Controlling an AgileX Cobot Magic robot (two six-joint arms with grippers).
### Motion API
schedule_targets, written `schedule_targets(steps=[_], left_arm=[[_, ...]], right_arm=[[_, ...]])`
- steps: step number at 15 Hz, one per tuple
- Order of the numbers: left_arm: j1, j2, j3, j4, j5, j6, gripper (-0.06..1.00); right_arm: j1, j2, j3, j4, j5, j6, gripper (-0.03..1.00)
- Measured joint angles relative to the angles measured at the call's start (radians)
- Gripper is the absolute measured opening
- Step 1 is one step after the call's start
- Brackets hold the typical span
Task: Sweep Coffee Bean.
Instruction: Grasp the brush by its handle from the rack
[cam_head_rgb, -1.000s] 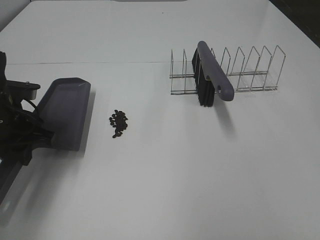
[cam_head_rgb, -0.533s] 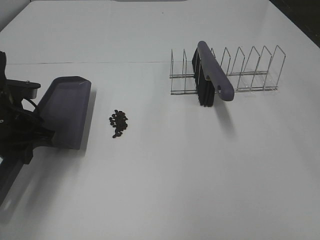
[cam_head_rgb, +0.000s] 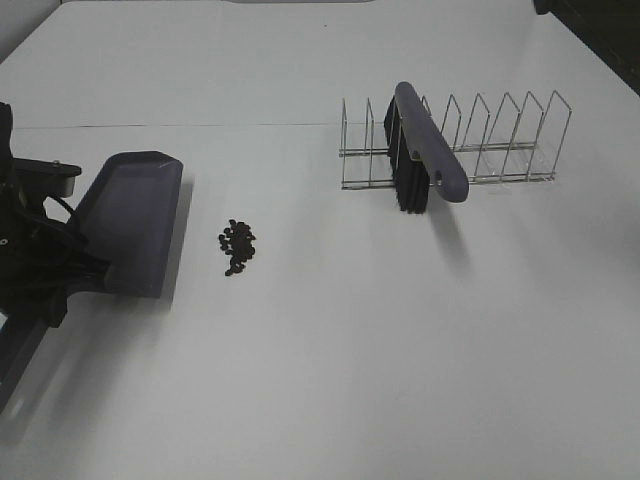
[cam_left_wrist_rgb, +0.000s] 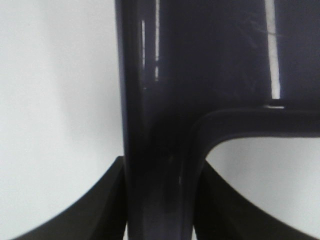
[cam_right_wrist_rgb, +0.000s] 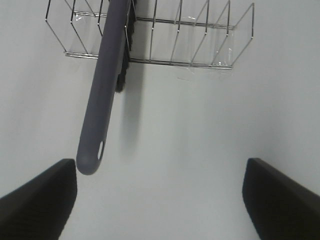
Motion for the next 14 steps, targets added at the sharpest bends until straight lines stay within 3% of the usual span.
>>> schedule_targets(steps=[9,14], left_arm=[[0.0,0.0,0.0,0.0,-0.014,0.0,0.33],[0.0,0.0,0.0,0.0,-0.014,0.0,0.33]], right_arm=[[0.0,0.416,-0.363,0.177,0.0,0.0,0.77],[0.0,0.592,-0.48,0.183,-0.002,0.0,0.75]])
